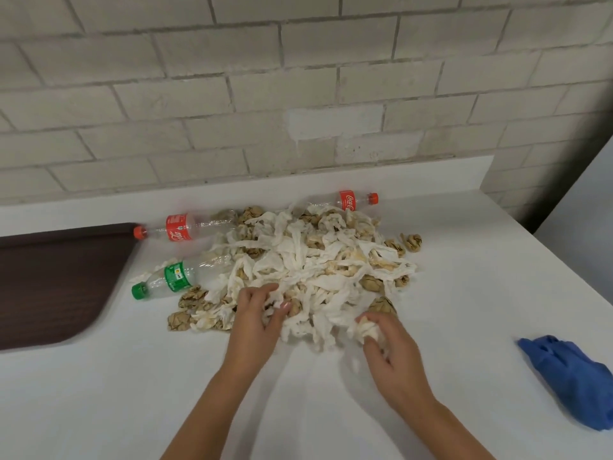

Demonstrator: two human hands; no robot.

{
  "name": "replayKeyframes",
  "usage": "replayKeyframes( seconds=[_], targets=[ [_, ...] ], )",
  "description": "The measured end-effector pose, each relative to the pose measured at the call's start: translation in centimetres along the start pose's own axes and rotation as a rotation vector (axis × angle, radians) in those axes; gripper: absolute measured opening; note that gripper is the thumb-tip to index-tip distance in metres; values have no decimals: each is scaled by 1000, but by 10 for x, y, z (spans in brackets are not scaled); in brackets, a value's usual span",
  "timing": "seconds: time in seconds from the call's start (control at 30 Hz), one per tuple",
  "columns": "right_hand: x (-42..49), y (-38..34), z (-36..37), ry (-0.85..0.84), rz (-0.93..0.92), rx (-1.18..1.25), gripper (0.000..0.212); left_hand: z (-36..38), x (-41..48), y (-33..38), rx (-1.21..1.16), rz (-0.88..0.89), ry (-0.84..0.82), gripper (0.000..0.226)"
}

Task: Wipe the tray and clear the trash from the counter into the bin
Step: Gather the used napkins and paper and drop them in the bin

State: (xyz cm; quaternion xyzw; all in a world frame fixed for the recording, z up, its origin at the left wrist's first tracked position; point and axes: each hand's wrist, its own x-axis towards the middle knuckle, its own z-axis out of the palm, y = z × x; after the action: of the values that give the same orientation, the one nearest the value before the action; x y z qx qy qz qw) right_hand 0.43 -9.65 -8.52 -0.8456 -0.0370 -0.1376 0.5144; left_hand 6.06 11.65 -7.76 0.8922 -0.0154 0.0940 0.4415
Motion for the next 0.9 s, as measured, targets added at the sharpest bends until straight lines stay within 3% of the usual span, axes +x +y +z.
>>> replayKeyframes(
  seconds=[0.07,0.17,0.23,0.3,0.4,0.57,0.63,0.73,0.8,0.9],
  targets=[
    [10,-22,-9,93,-54,110,13,-3,3,1,5,-83,-39,51],
    [28,-40,-7,116,-97,87,40,4,2,-5,222,-113,-133,69],
    [40,-37,8,-1,-94,-109,58,12,0,-13,319,-78,-142,60],
    [44,-23,28,-212,-82,-380,76,14,-1,-17,262,-66,-123,36],
    [36,7,49,-330,-64,-566,68,4,4,-13,202,-73,-80,38],
    [40,10,44,-324,20,-366,36,-25,11,10,4,-36,108,37],
    [46,-1,33,-317,90,-228,26,-35,8,24,-57,5,165,50],
    [51,-23,15,-242,158,-54,27,-39,-4,31,-7,90,213,47],
    [55,-36,3,-179,171,11,34,-31,-17,25,88,89,160,45],
    [64,-54,-12,-136,169,87,47,-9,-38,1,245,59,-28,59]
  ],
)
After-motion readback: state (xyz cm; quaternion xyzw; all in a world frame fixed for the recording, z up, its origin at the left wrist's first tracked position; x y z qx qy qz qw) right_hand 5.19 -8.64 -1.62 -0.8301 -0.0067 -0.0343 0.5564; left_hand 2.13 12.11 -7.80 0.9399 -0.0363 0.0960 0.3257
